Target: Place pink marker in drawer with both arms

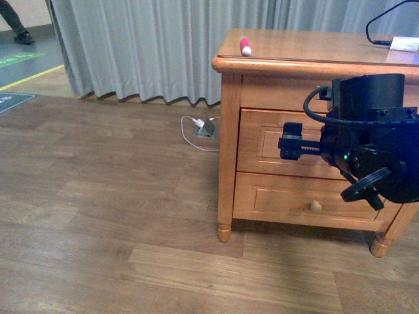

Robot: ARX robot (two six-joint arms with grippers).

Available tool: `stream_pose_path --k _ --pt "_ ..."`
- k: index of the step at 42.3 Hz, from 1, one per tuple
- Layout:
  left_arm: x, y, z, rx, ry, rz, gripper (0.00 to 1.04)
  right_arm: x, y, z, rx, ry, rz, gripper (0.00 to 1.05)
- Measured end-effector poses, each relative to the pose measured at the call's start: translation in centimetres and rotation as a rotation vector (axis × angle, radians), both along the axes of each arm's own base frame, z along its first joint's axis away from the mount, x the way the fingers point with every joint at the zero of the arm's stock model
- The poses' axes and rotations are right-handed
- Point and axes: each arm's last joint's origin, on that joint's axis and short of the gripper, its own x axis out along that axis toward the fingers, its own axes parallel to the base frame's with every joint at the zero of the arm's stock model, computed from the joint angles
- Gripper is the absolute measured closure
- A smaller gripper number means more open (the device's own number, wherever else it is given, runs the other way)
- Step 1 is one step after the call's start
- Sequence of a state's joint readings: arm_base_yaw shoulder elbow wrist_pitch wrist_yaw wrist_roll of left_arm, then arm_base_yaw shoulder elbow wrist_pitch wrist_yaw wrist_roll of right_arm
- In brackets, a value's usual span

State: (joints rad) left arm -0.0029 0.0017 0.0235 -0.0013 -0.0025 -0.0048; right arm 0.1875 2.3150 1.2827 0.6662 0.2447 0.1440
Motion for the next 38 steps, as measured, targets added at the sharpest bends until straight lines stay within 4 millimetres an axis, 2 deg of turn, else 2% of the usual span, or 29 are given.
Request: stream_pose_path --k 9,21,30,38 --pt "0.0 0.0 0.0 0.000 0.000 0.000 0.06 1.7 -0.9 -1.3 -0.026 0.003 -0.024 0.08" --pt "0.0 0.0 0.0 0.000 0.000 0.000 0.06 2.5 -2.5 -2.8 -0.049 0.022 -0.045 0.08" --pt "0.0 0.0 0.0 0.000 0.000 0.000 0.06 2.7 -2.5 -3.0 -0.067 0.024 -0.033 0.09" --pt "0.0 0.0 0.0 0.000 0.000 0.000 0.06 2.8 -2.5 -3.0 -0.072 0.015 -0.032 0.42"
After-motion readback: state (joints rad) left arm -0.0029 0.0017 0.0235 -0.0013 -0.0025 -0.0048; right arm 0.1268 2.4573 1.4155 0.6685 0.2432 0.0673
